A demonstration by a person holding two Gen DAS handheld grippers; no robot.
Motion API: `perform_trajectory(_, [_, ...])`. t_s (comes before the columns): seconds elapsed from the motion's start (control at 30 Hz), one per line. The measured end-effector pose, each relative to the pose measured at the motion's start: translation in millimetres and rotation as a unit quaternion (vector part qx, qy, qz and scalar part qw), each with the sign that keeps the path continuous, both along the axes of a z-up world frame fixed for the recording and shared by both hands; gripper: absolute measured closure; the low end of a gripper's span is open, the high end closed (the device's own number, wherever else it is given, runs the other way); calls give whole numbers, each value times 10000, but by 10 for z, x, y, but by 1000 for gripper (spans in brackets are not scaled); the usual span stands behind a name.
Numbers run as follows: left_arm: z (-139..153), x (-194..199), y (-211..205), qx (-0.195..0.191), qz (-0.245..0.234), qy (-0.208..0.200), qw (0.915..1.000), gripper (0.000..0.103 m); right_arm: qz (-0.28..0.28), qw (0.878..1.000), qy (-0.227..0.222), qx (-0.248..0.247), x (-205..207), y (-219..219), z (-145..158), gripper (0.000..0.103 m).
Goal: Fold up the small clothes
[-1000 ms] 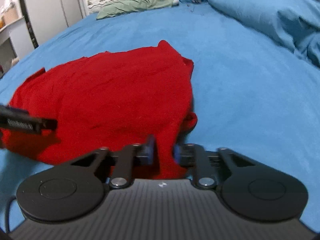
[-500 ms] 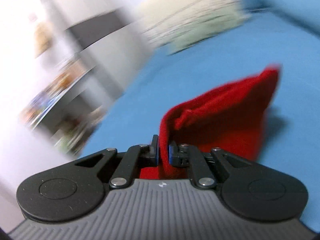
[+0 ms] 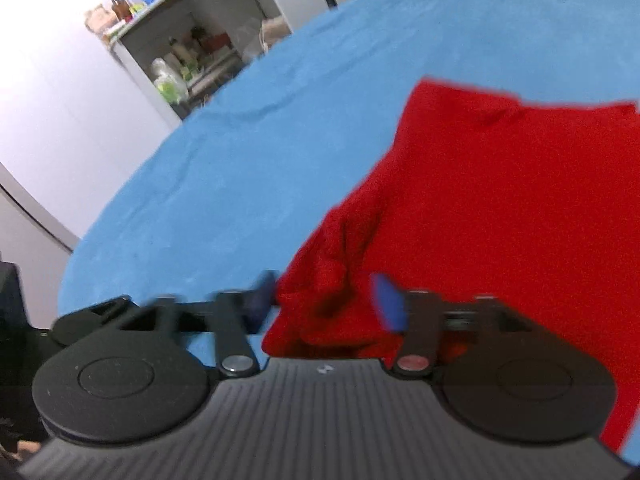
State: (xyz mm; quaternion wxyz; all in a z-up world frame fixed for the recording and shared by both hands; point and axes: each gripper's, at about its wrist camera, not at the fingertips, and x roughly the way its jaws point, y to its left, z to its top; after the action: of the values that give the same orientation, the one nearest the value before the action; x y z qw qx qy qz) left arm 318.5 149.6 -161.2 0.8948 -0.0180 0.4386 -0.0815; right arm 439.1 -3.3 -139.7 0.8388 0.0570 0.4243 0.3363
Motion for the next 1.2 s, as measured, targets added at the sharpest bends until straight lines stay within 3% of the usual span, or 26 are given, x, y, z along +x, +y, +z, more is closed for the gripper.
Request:
perform_trajectory(0.07, [62, -3, 0, -150, 37, -66, 9999, 0, -141, 9992, -341, 165, -102, -195, 182, 23])
perform_trajectory(0.17, [116, -4, 20, -357, 223, -170, 9990, 0, -791, 9927, -893, 191, -387, -662, 423, 17])
perform_trajectory(0.2, [129, 11, 33, -444, 305, -194, 9984, 0, -1160, 9862, -1178, 6, -556, -823, 454, 9])
perform_trajectory(0.3, [139, 94, 41, -697, 517, -179, 9961, 0, -1816, 9688, -1550, -670, -992, -1112, 318, 7])
perform_trajectory(0.43, [187, 189, -54, -863, 672, -138, 9939, 0, -2117, 9585, -1458, -1233, -1370, -1211, -116, 12])
perform_trajectory(0.63, [200, 223, -127, -750, 644, -151, 9950, 0, -2356, 9525, -1290, -1436, -1378, -1016, -471, 20])
perform_trajectory(0.97, [147, 353, -161, -760, 751, -171, 9941, 0, -2741, 9437, -1295, -1327, -1094, -909, -542, 23])
perform_trajectory(1.2, [149, 369, -97, -833, 811, -190, 9930, 0, -3149, 9342, -1539, -664, -1248, -989, -457, 24])
